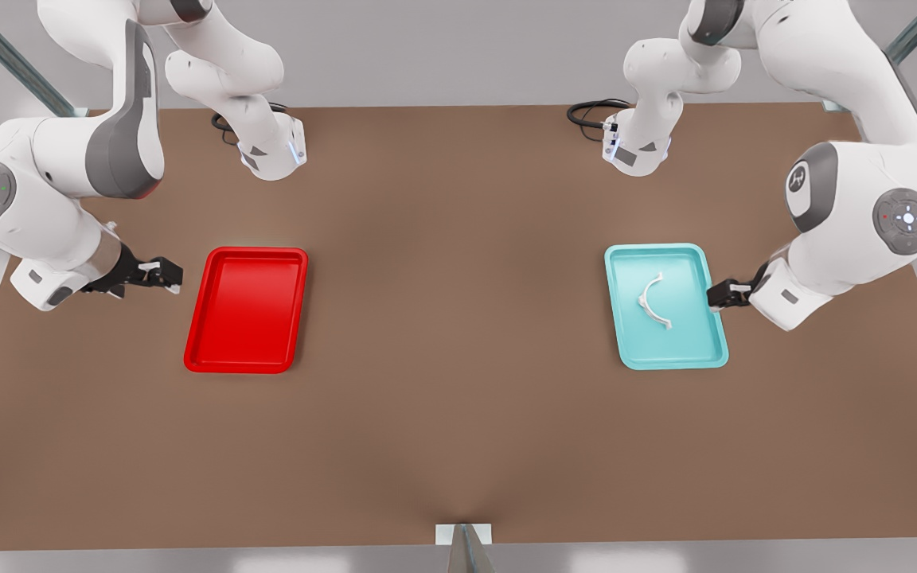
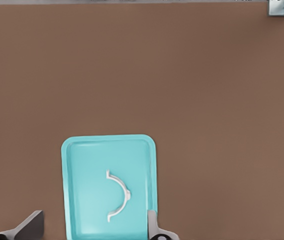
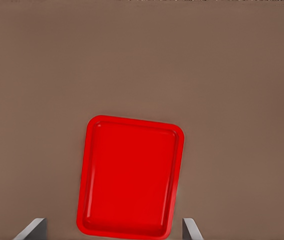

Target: Take the drainage pipe clamp from the left arm, pass it to the right arm, and place it in the plate on the right side

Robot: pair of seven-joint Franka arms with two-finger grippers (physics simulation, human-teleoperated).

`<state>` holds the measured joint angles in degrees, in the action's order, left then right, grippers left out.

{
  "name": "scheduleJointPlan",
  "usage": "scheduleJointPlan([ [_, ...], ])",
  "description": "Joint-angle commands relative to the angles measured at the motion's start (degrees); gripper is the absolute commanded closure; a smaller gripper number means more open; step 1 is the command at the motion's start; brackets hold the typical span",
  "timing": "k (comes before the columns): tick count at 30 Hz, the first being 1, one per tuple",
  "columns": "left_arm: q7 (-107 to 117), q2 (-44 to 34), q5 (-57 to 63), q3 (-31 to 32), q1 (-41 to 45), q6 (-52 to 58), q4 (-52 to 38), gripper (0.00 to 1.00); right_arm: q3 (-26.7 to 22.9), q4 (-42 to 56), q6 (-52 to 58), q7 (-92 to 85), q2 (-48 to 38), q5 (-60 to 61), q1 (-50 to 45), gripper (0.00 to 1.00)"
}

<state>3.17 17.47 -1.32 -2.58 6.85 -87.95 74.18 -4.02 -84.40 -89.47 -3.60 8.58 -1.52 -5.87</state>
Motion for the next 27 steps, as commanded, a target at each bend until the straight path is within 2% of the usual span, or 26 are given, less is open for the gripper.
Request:
scheduleJointPlan([
  [1,-4.1,0.3,0.8,0.0,0.0,-4.0,0.0,0.00,0.0,0.0,-0.8,-2.1,-0.1,0.0,0.1,0.00],
  [3,15.7,2.7,0.6,-0.1,0.4,-7.0,0.6,0.00,0.0,0.0,-0.8,-2.1,-0.1,0.0,0.0,0.00],
  [4,31.2,4.2,0.4,-0.1,0.2,-11.5,5.2,0.00,0.0,0.0,-0.8,-2.1,-0.1,0.0,0.0,0.00],
  [5,46.1,2.8,0.5,-0.1,0.7,-21.0,13.3,0.00,0.0,0.0,-0.8,-2.0,-0.1,0.0,0.0,0.00],
  [7,65.1,0.2,0.4,-0.1,1.8,-33.0,25.3,0.00,0.0,0.0,-0.8,-2.0,-0.1,0.0,0.0,0.00],
  [9,76.4,-4.7,0.2,-0.1,1.5,-45.6,39.4,0.00,0.0,0.0,-0.8,-2.0,-0.1,0.0,0.0,0.00],
  [14,84.3,-5.9,0.1,-3.0,1.1,-61.5,54.4,0.00,0.0,0.0,-0.8,-1.9,-0.1,0.1,0.0,0.00],
  [17,84.5,-4.7,0.1,-3.7,0.4,-68.1,60.0,0.00,0.0,0.0,-0.8,-1.9,-0.1,0.0,0.0,0.00],
  [19,84.6,-2.2,0.0,-3.7,0.3,-69.6,60.3,0.00,0.0,0.0,-0.8,-1.9,-0.1,0.0,0.0,0.00],
  [27,84.5,3.6,0.1,-3.4,1.9,-69.5,60.9,0.00,0.0,0.0,-0.8,-1.9,-0.1,0.0,0.0,0.00],
])
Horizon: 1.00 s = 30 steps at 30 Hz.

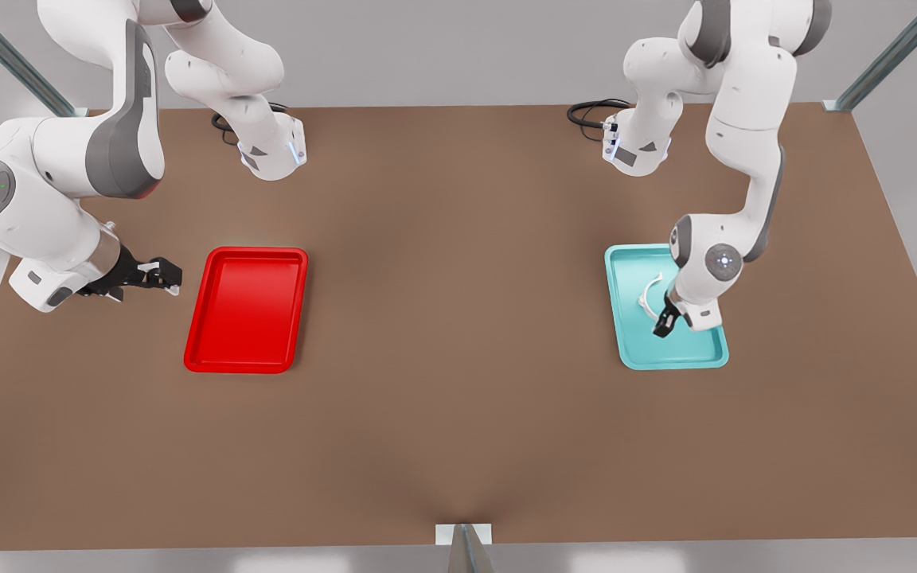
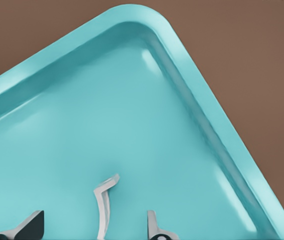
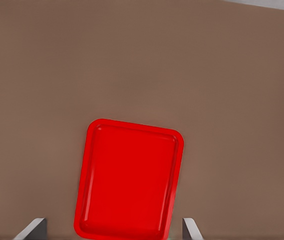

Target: Take the drainage pipe clamp from the left arm, pass it to the right arm, and place it in the plate on the right side

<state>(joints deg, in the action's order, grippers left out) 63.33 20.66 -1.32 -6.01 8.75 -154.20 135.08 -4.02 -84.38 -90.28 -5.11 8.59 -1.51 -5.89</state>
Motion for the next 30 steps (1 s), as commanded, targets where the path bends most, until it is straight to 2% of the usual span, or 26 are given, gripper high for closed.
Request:
scheduleJointPlan([
  [1,24.4,0.7,0.1,0.0,0.0,-2.8,0.0,0.02,0.0,0.1,0.0,-0.4,-0.1,0.0,0.0,0.00],
  [2,24.4,1.5,0.1,0.0,0.0,-2.6,0.0,0.05,0.0,0.0,0.0,-0.4,-0.1,0.0,0.0,0.00],
  [3,24.5,1.4,0.1,0.0,0.3,-2.2,0.1,0.25,0.0,0.0,0.0,-0.4,-0.1,0.0,0.0,0.00],
  [4,24.5,1.4,0.1,0.0,0.4,-2.0,0.0,0.39,0.0,0.0,0.0,-0.4,-0.1,0.0,0.0,0.00],
  [9,24.6,0.5,0.1,0.0,0.5,0.0,0.0,0.41,0.0,0.0,0.0,-0.4,-0.1,0.0,0.0,0.00],
  [11,24.6,0.4,0.1,0.0,0.5,0.0,0.0,0.44,0.0,0.1,0.0,-0.3,-0.1,0.0,0.0,0.00],
  [13,24.6,0.6,0.1,0.0,0.4,0.0,0.0,0.54,0.0,0.1,0.0,-0.3,-0.1,0.0,0.0,0.00],
  [14,24.6,0.7,0.1,0.0,0.4,0.0,0.0,0.62,0.0,0.1,-0.1,-0.3,-0.1,0.0,0.0,0.00],
  [15,24.6,0.9,0.1,0.0,0.4,0.0,0.0,0.63,0.0,0.1,-0.1,-0.4,-0.1,0.0,0.0,0.00],
  [19,24.6,1.0,0.1,0.0,0.4,0.0,0.0,0.79,0.0,0.1,-0.1,-0.4,-0.1,0.0,0.0,0.00],
  [21,24.3,0.4,0.1,0.0,0.4,0.9,-0.1,0.79,0.0,0.1,-0.1,-0.3,-0.1,0.0,0.0,0.00],
  [24,24.0,-3.4,0.3,0.0,0.2,12.2,-4.3,0.79,0.0,0.1,-0.2,-0.3,-0.1,0.0,0.0,0.00],
  [28,25.0,-3.5,-2.9,0.3,1.2,32.1,-19.4,0.79,0.0,0.1,-0.2,-0.3,-0.1,0.0,0.0,0.00],
  [30,33.9,-2.7,-8.3,0.2,4.9,33.4,-23.4,0.79,0.0,0.1,-0.2,-0.3,-0.1,0.0,0.0,0.00],
])
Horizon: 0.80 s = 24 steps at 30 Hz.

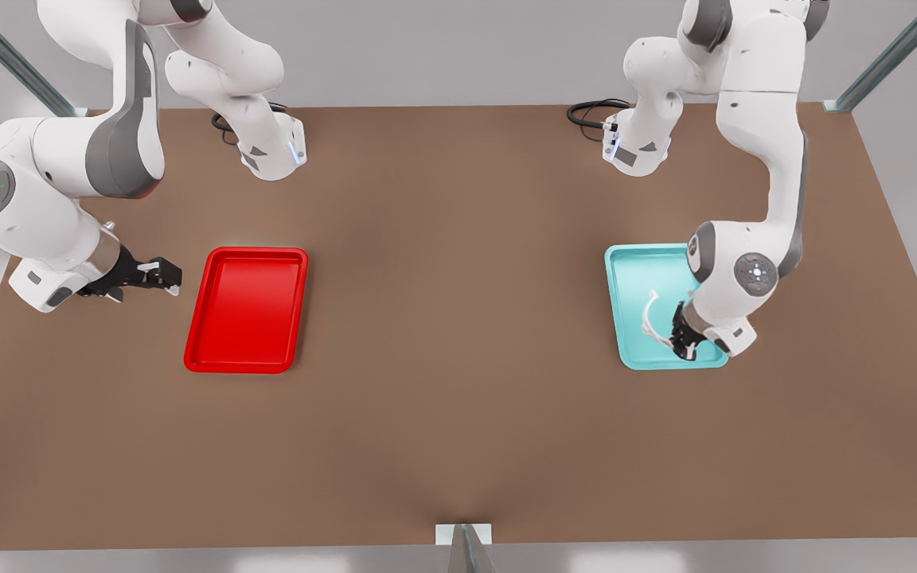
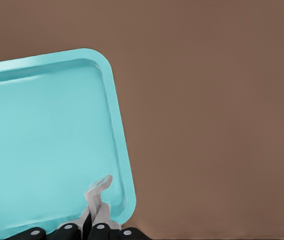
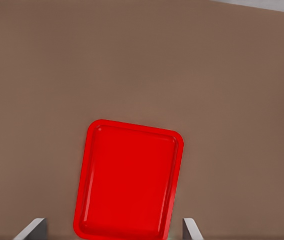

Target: Take the drainage pipe clamp from the left arm, pass it to the right arm, and place it in the plate on the right side

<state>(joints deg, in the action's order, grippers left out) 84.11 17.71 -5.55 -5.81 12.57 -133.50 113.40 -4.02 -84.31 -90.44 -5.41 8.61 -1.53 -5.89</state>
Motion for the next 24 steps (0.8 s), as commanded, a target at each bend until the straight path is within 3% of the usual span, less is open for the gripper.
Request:
scheduleJointPlan([
  [1,17.7,0.3,-8.5,0.0,3.0,12.9,-3.0,0.79,0.0,0.0,0.0,-0.1,-0.1,0.0,0.0,0.00],
  [6,53.8,6.9,-21.6,0.0,17.8,10.5,-14.0,0.79,0.2,-0.1,-0.8,0.0,0.0,0.0,-0.5,0.00],
  [13,76.4,18.4,-17.7,-0.3,31.4,5.6,-32.3,0.79,7.7,-2.3,-8.4,7.9,4.0,0.9,-1.1,0.00],
  [17,85.0,19.2,-17.1,-0.4,31.8,1.6,-33.3,0.79,17.9,-2.3,-13.8,23.7,7.8,-0.7,-2.3,0.00],
  [24,85.3,20.4,-16.5,-0.3,32.3,1.5,-34.8,0.79,20.0,-4.5,-20.1,30.6,11.2,-0.9,-7.8,0.00],
])
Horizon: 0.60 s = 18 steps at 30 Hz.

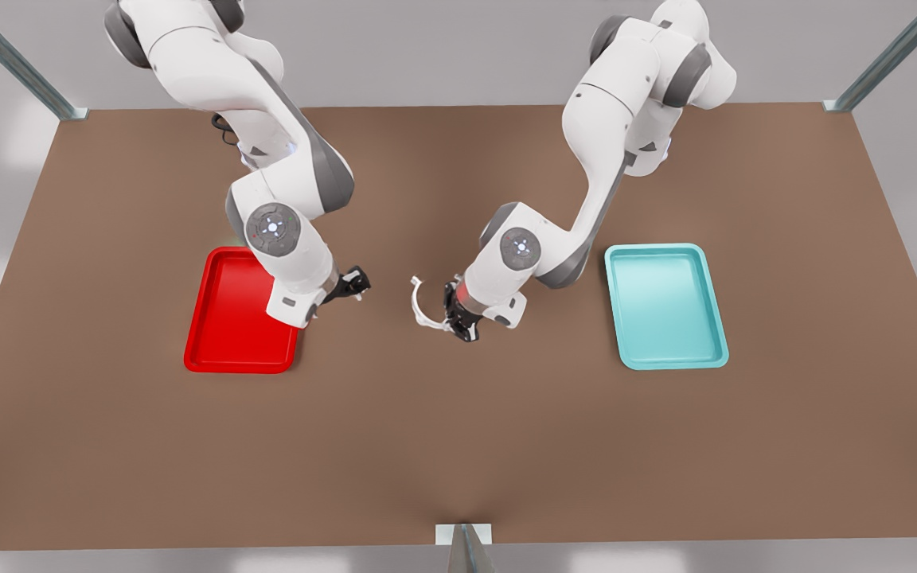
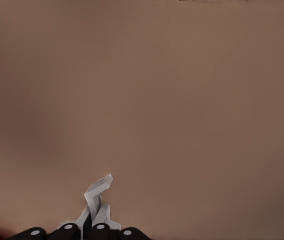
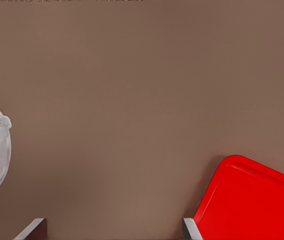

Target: Take the drainage pipe clamp from the left arm, pass it to the right arm, and place it in the plate on the right side

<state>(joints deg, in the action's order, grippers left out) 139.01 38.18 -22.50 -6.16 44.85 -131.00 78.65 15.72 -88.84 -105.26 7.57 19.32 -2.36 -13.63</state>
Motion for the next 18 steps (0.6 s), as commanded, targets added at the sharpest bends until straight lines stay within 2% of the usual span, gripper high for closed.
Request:
scheduleJointPlan([
  [1,30.4,0.1,0.4,0.0,0.2,-1.0,-0.1,0.79,0.4,0.0,-6.5,17.7,1.1,-0.1,-0.1,0.00],
  [8,30.1,0.1,0.5,0.0,0.5,-1.0,-0.1,0.79,0.8,1.3,-12.8,20.3,4.8,0.4,-3.2,0.00],
  [18,30.0,0.1,0.5,0.0,0.5,-0.9,0.0,0.79,2.1,0.4,-13.8,20.3,5.9,0.5,-3.7,0.00],
])
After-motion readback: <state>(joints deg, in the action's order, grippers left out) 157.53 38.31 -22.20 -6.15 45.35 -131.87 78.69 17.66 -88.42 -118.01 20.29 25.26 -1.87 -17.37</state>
